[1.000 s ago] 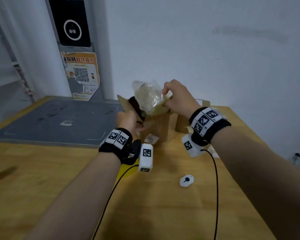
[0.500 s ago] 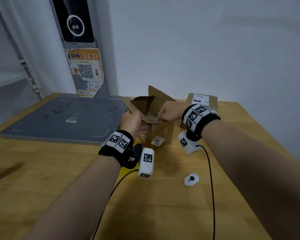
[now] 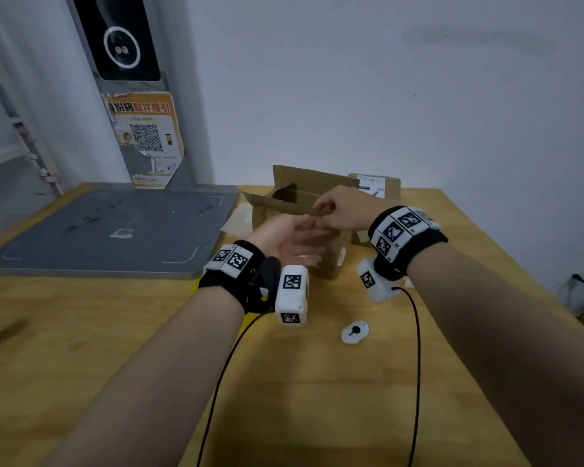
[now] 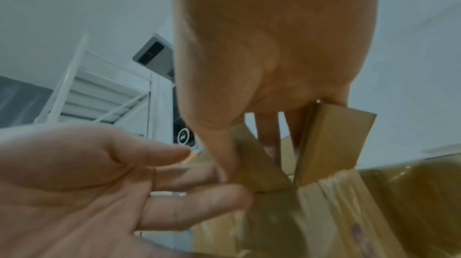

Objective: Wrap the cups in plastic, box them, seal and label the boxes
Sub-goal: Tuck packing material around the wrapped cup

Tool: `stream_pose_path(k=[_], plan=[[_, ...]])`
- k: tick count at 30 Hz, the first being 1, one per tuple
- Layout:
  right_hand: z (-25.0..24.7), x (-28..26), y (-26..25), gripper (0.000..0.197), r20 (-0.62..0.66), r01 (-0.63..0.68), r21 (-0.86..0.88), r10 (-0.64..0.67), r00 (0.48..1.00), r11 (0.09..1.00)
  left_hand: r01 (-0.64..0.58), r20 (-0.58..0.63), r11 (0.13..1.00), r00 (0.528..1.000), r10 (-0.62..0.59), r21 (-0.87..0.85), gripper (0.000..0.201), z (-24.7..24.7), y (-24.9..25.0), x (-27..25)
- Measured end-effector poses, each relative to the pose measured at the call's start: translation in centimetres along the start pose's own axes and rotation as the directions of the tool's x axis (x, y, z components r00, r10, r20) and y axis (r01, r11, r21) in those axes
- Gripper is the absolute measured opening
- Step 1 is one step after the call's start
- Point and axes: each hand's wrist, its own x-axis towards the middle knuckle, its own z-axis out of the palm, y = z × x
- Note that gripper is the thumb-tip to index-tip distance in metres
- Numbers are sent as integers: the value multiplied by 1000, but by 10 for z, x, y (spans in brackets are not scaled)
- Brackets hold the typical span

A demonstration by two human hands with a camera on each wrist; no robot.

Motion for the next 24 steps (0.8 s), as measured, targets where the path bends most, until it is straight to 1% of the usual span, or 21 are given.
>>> stream_pose_path(k=[1, 3, 4, 6, 8, 9, 10, 11, 12, 13, 14, 15, 16, 17, 18, 20, 22, 24], plan=[[1, 0, 5, 36, -43, -59, -36, 58, 997, 998, 1, 5, 1000, 1000, -1, 23, 32, 3, 1, -2], [2, -3, 12, 40, -161, -158, -80, 143, 977, 984, -36, -62, 994, 997, 42, 99, 31, 3, 2, -6], [3, -5, 14, 44, -211, -183, -93, 160, 964, 979, -61, -111, 989, 991, 76, 134, 29, 0, 3, -7], [3, -9, 15, 49, -290, -193, -92, 160, 944, 977, -89, -211, 983, 970, 123, 162, 24, -15, 5, -7], [0, -15, 7, 42, -427, -158, -77, 110, 898, 984, -95, -288, 983, 948, 138, 158, 19, -36, 8, -5], [-3, -19, -1, 36, -500, -100, -28, 73, 863, 995, -97, -320, 984, 937, 141, 150, 19, -46, 10, -3], [-7, -23, -12, 28, -540, -8, 66, 42, 840, 998, -98, -347, 984, 927, 145, 148, 22, -57, 12, -2], [-10, -26, -24, 24, -533, 94, 182, 18, 846, 979, -96, -367, 983, 918, 148, 157, 24, -68, 13, 1], [-13, -29, -36, 22, -477, 167, 290, -9, 879, 942, -88, -381, 981, 913, 149, 173, 24, -78, 14, 3], [-14, -31, -47, 23, -374, 190, 363, -45, 927, 912, -76, -388, 978, 910, 147, 192, 23, -88, 14, 6], [-11, -31, -57, 24, -237, 176, 404, -83, 968, 898, -62, -391, 976, 909, 143, 211, 22, -96, 14, 9], [-6, -28, -65, 23, -91, 143, 414, -115, 989, 899, -45, -393, 971, 909, 137, 235, 21, -105, 14, 12], [3, -21, -70, 22, 37, 109, 395, -134, 990, 912, -26, -388, 963, 912, 133, 269, 23, -112, 14, 14], [13, -15, -72, 22, 127, 84, 360, -138, 982, 929, -6, -384, 952, 914, 130, 307, 26, -119, 13, 17], [24, -7, -72, 23, 176, 62, 331, -127, 976, 942, 10, -379, 939, 916, 129, 343, 31, -124, 13, 21], [43, 5, -68, 30, 196, 4, 312, -69, 978, 950, 31, -360, 916, 925, 125, 399, 34, -130, 12, 29], [58, 15, -67, 38, 203, -69, 350, -4, 979, 934, 60, -321, 909, 943, 83, 413, 33, -136, 15, 35], [67, 25, -61, 43, 241, -140, 427, 37, 970, 893, 98, -299, 908, 954, 31, 408, 33, -142, 20, 47]])
